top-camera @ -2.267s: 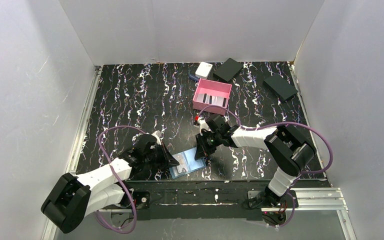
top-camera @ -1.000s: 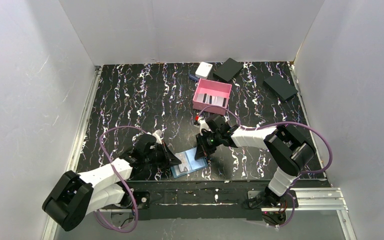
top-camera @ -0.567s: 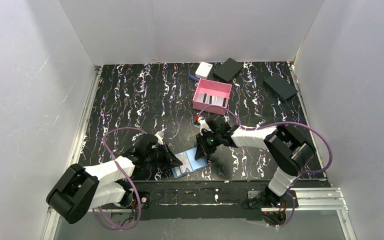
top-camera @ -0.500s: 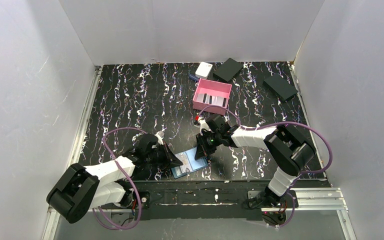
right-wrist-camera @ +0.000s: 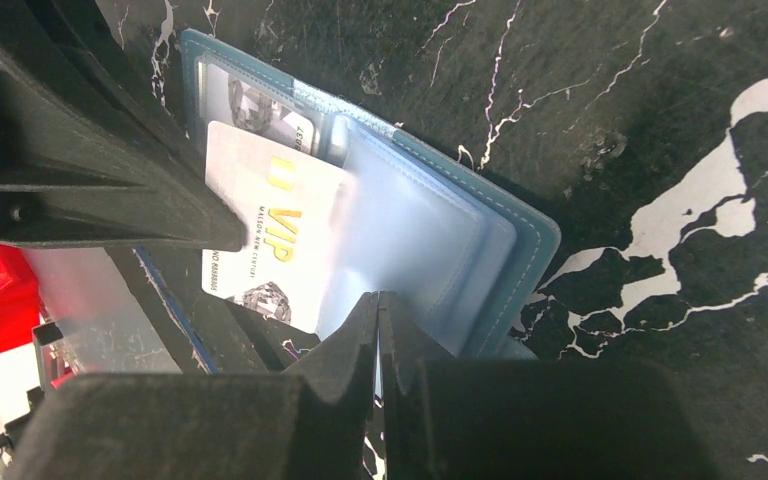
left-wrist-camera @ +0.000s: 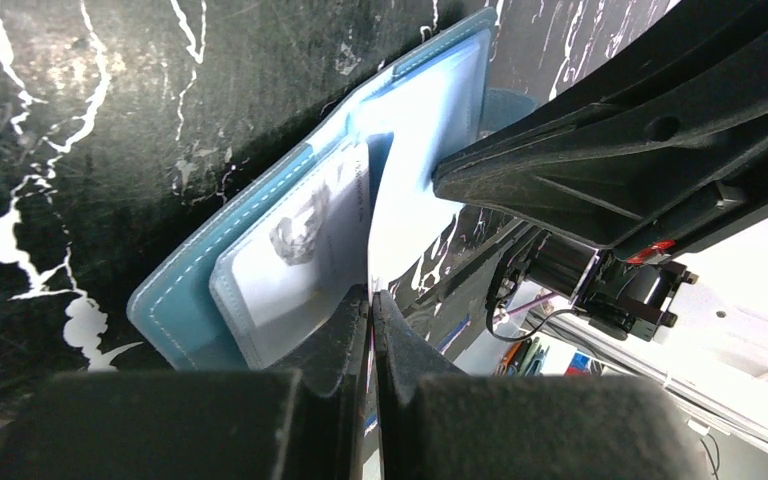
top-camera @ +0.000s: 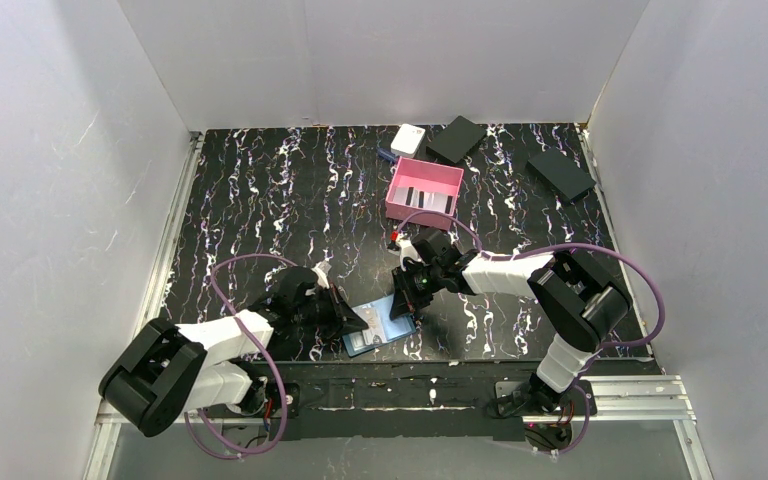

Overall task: Put the credit cards into the card holder
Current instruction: Insert the credit card into the card holder, then close the card holder at the center of the board.

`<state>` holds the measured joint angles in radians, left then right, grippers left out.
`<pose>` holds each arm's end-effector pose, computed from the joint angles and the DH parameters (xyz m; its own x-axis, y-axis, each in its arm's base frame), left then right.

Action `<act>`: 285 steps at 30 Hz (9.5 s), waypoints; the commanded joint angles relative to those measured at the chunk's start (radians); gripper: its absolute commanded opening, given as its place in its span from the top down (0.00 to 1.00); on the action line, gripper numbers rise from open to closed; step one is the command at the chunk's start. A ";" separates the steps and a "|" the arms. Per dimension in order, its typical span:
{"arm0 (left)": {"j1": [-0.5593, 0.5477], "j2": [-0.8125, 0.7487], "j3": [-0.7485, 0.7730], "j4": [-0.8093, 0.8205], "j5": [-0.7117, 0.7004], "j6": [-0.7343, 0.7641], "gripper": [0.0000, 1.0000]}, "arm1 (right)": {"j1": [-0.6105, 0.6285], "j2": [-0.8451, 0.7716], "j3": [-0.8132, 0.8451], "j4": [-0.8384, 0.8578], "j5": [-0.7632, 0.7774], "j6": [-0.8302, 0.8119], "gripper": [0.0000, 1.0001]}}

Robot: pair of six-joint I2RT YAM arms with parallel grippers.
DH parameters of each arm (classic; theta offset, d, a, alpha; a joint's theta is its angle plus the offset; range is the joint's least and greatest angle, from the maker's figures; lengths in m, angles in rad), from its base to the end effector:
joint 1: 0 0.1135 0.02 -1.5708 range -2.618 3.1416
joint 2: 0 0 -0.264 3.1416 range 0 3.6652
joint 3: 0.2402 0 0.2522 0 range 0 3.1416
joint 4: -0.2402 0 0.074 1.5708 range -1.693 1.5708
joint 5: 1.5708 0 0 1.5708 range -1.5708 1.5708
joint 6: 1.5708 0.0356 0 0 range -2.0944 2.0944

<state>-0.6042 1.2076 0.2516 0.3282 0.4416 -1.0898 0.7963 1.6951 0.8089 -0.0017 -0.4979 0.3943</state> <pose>0.1580 -0.1275 0.1324 -0.9313 -0.3310 -0.1519 -0.0592 0.5491 -0.8336 0.2120 0.2410 0.1420 -0.8231 -0.3586 -0.4403 -0.5660 0.5814 0.5845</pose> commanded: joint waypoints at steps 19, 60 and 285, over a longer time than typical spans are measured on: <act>0.044 0.033 0.014 0.019 -0.010 0.058 1.00 | 0.001 0.041 -0.037 -0.078 0.110 -0.033 0.90; -0.028 0.089 0.102 -0.114 -0.045 -0.058 0.54 | -0.011 -0.115 0.101 -0.319 0.191 -0.051 0.76; -0.249 -0.666 0.226 -0.947 -0.590 -0.021 0.47 | 0.180 0.063 0.366 -0.093 0.213 0.347 0.90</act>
<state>-0.8587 0.6099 0.4460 -0.4928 -0.0682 -1.1191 0.9710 1.7121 1.2423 -0.3219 -0.2411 0.6015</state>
